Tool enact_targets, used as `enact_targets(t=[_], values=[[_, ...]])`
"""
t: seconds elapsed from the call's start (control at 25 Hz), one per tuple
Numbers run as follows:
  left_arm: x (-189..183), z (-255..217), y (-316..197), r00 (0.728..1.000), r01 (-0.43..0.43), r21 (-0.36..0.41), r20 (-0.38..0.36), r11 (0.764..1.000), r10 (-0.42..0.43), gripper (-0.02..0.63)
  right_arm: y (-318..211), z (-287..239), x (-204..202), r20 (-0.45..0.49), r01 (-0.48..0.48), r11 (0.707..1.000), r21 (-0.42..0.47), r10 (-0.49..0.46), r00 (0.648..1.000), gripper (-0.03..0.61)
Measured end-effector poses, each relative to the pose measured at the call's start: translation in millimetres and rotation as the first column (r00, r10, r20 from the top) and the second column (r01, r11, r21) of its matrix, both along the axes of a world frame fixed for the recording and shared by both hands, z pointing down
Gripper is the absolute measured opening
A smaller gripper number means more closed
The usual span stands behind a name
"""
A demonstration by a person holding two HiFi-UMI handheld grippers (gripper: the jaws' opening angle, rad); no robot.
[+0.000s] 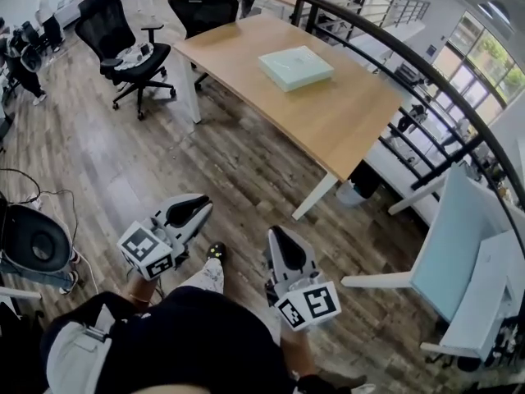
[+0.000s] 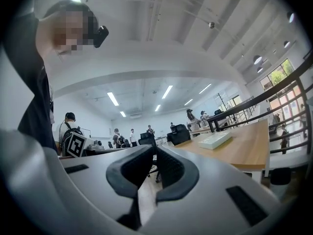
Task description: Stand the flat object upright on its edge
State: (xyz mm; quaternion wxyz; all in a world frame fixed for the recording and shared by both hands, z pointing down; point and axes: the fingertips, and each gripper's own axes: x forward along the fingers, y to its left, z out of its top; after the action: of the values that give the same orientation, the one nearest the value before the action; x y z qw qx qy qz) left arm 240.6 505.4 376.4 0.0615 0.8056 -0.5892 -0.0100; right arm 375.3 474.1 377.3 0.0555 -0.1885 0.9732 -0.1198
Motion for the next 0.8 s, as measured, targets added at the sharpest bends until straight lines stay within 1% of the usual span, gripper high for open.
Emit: enact_targets(t=[0.16, 0.36, 0.68, 0.72, 0.8], values=[[-19, -2, -24, 1.000, -0.009, 0.010, -0.009, 1.000, 0.009, 0.052, -21, -8, -19, -0.014, -0.011, 1.000, 0.017, 0.012, 1.000, 0.034], [-36, -1, -53, 0.999, -0.033, 0.012, -0.028, 0.999, 0.033, 0.052, -45, -9, -40, -0.041, -0.024, 1.000, 0.011, 0.024, 0.999, 0.034], [-82, -6, -85, 0.998, -0.048, 0.022, -0.042, 0.999, 0.049, 0.052, -74, -18, -86, -0.053, -0.043, 0.999, 0.027, 0.045, 0.998, 0.034], [-86, -8, -90, 0.998, -0.056, 0.028, -0.038, 0.998, 0.057, 0.052, -78, -18, -91, -0.055, -0.046, 0.999, 0.028, 0.048, 0.997, 0.034], [-94, -8, -96, 0.997, -0.078, 0.042, -0.006, 0.996, 0.078, 0.052, -85, -19, -101, -0.056, -0.050, 0.998, 0.025, 0.051, 0.997, 0.034]])
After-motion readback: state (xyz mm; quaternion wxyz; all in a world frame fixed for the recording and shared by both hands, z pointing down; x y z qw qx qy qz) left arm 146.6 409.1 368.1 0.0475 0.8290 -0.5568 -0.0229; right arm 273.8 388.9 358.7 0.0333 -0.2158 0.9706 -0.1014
